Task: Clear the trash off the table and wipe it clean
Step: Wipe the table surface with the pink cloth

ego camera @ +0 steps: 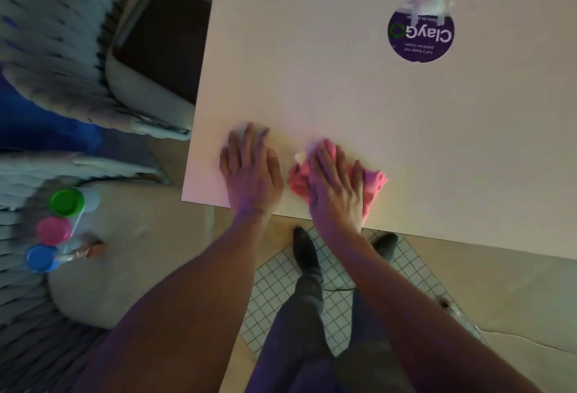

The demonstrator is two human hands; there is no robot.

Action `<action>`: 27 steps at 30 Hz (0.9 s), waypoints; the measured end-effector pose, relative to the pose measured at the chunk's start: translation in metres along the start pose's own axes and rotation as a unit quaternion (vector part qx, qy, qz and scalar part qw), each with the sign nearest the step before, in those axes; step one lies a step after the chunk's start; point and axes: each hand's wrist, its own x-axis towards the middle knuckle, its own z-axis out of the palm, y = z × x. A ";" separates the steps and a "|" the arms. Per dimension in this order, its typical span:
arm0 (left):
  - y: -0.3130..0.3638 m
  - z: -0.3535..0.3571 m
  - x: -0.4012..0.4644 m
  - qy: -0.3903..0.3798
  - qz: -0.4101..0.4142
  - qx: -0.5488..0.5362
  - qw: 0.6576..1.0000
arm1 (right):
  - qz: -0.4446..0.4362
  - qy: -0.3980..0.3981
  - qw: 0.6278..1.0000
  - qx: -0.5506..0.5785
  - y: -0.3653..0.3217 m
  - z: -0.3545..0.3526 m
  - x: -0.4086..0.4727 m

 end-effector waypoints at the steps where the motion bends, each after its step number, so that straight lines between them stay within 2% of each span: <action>1: 0.000 -0.001 0.000 -0.008 -0.003 -0.002 1.000 | -0.013 0.006 1.000 -0.002 0.004 0.000 -0.012; 5: 0.001 -0.003 -0.001 -0.013 -0.013 -0.007 1.000 | -0.018 0.026 0.999 -0.007 0.031 -0.008 -0.033; 15: -0.004 0.002 -0.001 0.030 0.000 0.014 0.999 | 0.124 0.089 0.988 -0.021 0.148 -0.043 -0.068; 21: 0.008 0.001 0.002 0.053 -0.015 0.004 0.998 | 0.166 0.093 0.982 -0.016 0.165 -0.046 -0.064; 27: 0.102 0.019 0.013 0.092 0.120 -0.036 0.988 | 0.160 0.080 0.984 -0.001 0.194 -0.059 -0.066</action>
